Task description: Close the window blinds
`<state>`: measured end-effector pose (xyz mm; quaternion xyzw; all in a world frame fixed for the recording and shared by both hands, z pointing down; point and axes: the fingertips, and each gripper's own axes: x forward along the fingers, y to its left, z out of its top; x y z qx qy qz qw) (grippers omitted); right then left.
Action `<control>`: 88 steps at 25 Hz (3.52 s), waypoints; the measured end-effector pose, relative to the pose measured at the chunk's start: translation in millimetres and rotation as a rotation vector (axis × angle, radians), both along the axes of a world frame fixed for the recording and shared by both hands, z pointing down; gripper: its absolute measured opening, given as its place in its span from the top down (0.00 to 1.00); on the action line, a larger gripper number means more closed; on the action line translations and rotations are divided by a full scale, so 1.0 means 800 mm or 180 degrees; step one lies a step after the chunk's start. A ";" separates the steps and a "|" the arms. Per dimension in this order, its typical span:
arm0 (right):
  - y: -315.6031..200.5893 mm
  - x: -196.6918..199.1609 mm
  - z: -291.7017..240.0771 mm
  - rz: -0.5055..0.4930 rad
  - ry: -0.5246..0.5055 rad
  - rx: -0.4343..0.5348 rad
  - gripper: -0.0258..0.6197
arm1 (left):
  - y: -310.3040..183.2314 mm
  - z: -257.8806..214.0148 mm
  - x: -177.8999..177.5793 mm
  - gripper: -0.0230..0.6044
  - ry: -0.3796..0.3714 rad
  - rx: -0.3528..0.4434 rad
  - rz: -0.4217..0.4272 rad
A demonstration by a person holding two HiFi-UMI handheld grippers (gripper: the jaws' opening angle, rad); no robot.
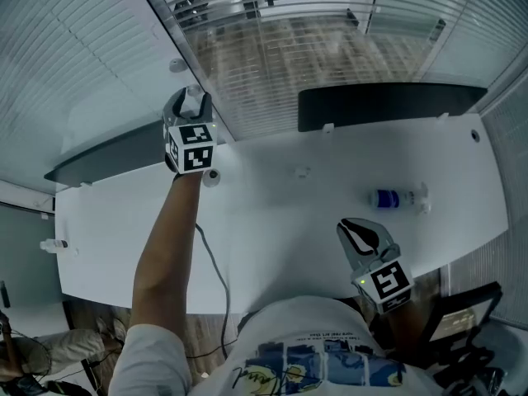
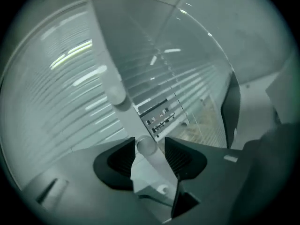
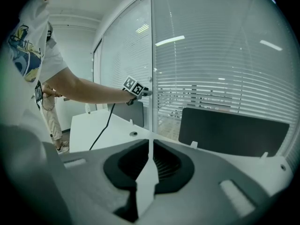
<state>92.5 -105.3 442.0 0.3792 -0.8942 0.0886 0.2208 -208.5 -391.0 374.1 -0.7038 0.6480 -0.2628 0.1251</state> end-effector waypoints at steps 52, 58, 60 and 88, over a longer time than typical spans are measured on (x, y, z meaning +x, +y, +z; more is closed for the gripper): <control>-0.005 -0.003 -0.005 0.0026 -0.0040 -0.0023 0.93 | -0.007 -0.006 -0.026 0.76 0.2255 0.0087 -0.0441; -0.006 0.000 -0.004 0.0022 0.0008 0.0009 0.93 | -0.005 -0.005 -0.017 0.69 0.0822 0.0010 -0.0275; -0.005 -0.001 -0.004 0.0026 -0.0051 0.0000 0.93 | -0.002 -0.001 -0.005 0.69 0.0059 -0.0024 -0.0095; -0.003 0.007 0.003 0.0037 0.0039 0.0014 0.93 | -0.012 0.015 0.003 0.76 -0.2038 -0.0037 0.0196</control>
